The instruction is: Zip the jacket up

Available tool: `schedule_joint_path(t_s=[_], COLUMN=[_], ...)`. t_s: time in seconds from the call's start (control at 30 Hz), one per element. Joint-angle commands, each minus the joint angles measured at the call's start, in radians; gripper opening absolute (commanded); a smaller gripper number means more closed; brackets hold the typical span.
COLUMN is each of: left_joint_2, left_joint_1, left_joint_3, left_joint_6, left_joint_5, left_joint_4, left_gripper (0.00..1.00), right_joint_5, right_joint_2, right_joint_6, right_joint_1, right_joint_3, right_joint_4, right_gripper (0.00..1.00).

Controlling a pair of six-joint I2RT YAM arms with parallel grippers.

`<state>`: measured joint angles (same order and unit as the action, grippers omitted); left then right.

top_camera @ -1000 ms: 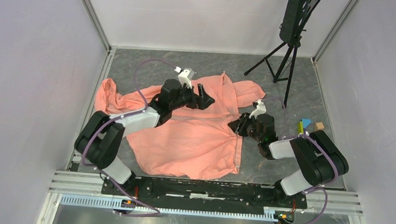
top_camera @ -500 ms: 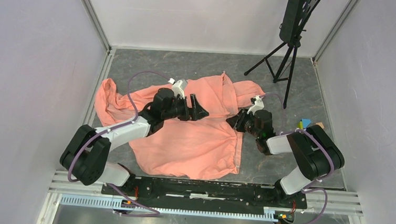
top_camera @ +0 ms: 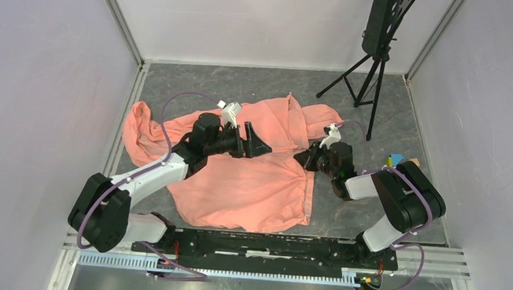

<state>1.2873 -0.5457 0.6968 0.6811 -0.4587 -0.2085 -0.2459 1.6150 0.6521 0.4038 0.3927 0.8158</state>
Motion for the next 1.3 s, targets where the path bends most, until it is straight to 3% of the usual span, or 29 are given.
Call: schedule_joint_path(t_s=[0.0,0.17,0.27,0.33,0.47,0.7,0.83,0.97,1.07,1.27], left_joint_2=[0.000,0.106,0.159,0.192,0.301,0.489,0.545,0.599,0.606,0.548], left_joint_1=[-0.002,0.002,0.003,0.003,0.006,0.006,0.001,-0.005,-0.015,-0.021], left_joint_3=[0.032,0.098,0.151,0.178,0.200,0.314,0.292,0.295,0.279,0.230], left_joint_6=[0.077,0.063,0.003,-0.032,-0.074,-0.197,-0.185,-0.045,-0.023,-0.063], left_joint_5=[-0.095,-0.337,-0.345,-0.304,-0.350,-0.563,-0.596,-0.675,-0.670,-0.634], left_joint_4=[-0.069,-0.168,-0.170,-0.187,-0.354,-0.353,-0.425,-0.589,-0.611,-0.538], left_gripper=[1.00,1.00,1.00,1.00,1.00,1.00,1.00,1.00,0.99,0.77], right_joint_5=[-0.076,-0.289,-0.341,-0.350,-0.423,-0.454,-0.449,-0.424,-0.429,-0.385], right_joint_2=[-0.024,-0.116,-0.172,-0.186,-0.184,-0.200,-0.213,-0.217,-0.219,-0.220], right_joint_6=[-0.053,-0.275,-0.330,-0.335,-0.295,-0.261,-0.266,-0.258,-0.248,-0.231], right_joint_1=[0.001,0.001,0.001,0.001,0.001,0.001,0.002,0.002,0.001,0.000], right_joint_3=[0.011,0.006,-0.031,-0.041,-0.066,-0.099,-0.106,-0.115,-0.114,-0.128], right_joint_4=[0.076,0.124,0.157,0.159,0.250,0.336,0.338,0.353,0.362,0.368], right_gripper=[0.00,0.00,0.00,0.00,0.00,0.00,0.00,0.00,0.00,0.00])
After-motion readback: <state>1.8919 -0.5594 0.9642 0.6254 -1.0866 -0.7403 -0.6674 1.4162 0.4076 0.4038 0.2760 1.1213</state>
